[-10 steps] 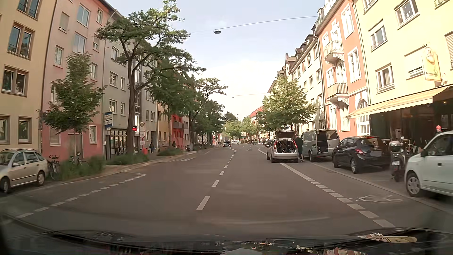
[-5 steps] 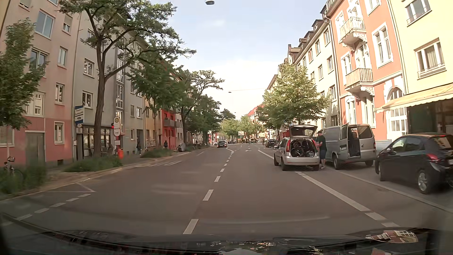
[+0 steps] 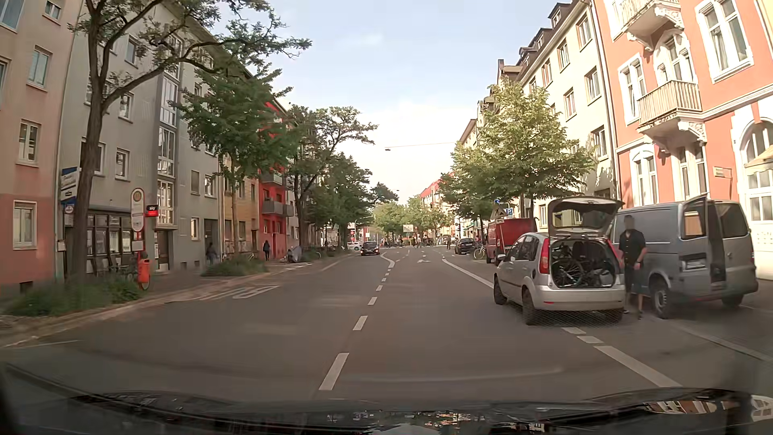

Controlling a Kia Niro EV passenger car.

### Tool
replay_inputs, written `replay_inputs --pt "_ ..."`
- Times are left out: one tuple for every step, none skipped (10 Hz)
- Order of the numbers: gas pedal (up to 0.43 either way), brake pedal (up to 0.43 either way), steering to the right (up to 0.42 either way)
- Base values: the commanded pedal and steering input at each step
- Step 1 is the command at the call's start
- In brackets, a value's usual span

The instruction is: Follow the waypoints while adhering to traffic rules and regulations

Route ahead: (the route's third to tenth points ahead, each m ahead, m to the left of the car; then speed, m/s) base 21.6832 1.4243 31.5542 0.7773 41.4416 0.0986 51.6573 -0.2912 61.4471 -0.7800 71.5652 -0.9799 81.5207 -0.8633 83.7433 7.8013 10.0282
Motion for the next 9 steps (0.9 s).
replay_inputs --pt "0.008 0.000 0.005" --pt "0.008 0.000 0.005" --pt "0.008 0.000 0.006" --pt "0.008 0.000 0.006" --pt "0.008 0.000 0.007" --pt "0.008 0.000 0.007" --pt "0.008 0.000 0.007" --pt "0.008 0.000 0.007" --pt "0.008 0.000 0.008"
